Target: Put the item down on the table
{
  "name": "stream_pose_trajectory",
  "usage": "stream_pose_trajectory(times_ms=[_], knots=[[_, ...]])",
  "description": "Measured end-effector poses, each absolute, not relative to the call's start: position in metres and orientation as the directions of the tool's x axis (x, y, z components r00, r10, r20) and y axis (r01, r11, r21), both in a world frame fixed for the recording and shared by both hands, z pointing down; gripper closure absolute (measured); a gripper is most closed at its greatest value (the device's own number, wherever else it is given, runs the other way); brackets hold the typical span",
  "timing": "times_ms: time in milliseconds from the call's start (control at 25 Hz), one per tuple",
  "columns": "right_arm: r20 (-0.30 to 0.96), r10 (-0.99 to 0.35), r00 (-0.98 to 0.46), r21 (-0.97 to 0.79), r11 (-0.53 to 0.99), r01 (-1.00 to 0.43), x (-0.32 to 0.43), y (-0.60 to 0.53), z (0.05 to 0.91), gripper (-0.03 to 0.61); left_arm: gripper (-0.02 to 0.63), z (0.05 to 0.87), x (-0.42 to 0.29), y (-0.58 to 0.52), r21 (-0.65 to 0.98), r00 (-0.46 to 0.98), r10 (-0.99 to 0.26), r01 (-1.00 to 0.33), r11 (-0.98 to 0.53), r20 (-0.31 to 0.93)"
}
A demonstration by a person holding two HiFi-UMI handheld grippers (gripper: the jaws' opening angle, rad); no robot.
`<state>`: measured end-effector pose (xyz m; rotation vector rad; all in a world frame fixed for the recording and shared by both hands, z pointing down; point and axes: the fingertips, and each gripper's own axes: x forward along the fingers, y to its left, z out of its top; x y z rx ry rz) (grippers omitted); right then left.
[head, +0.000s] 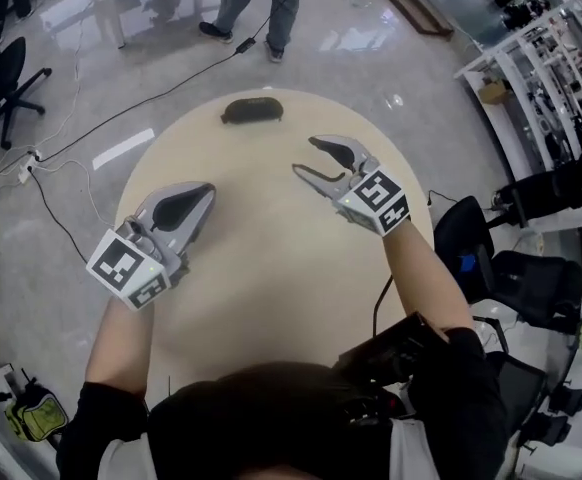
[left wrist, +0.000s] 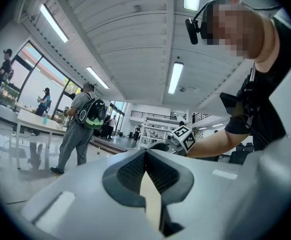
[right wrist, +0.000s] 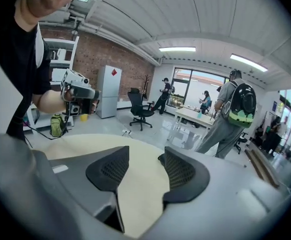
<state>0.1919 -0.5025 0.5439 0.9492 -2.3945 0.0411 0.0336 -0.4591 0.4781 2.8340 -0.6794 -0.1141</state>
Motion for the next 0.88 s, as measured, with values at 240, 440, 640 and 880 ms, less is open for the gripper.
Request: stream_pose_trajectory(times_ms=[240,440,640,880], knots=[[0.406,-0.727,-0.554,0.156,0.653,-0.741,0.222,-0.436,0.475,0.475,0.62,0.448,0.059,-0.404,0.221,0.925,-0.379,-0.363,-0.905,-0.037],[0.351,-0.807,-0.475,0.108,0.539,-0.835,0.26,-0.365,0.438,0.565,0.62,0.426,0.088,-0.346,0.235,0.959,-0.284,-0.27,-0.934,-0.025],[0.299,-0.88,-0.37,0.115,0.418,-0.901,0.318,-0.266,0.399,0.565,0.62,0.401,0.142,-0.266,0.219,0.989,-0.145,-0.137,-0.966,-0.021],[0.25,-0.942,-0.226,0.107,0.259,-0.96,0.394,-0.107,0.369,0.566,0.62,0.381,0.221,-0.145,0.23,1.0,0.021,0.024,-0.973,-0.017]])
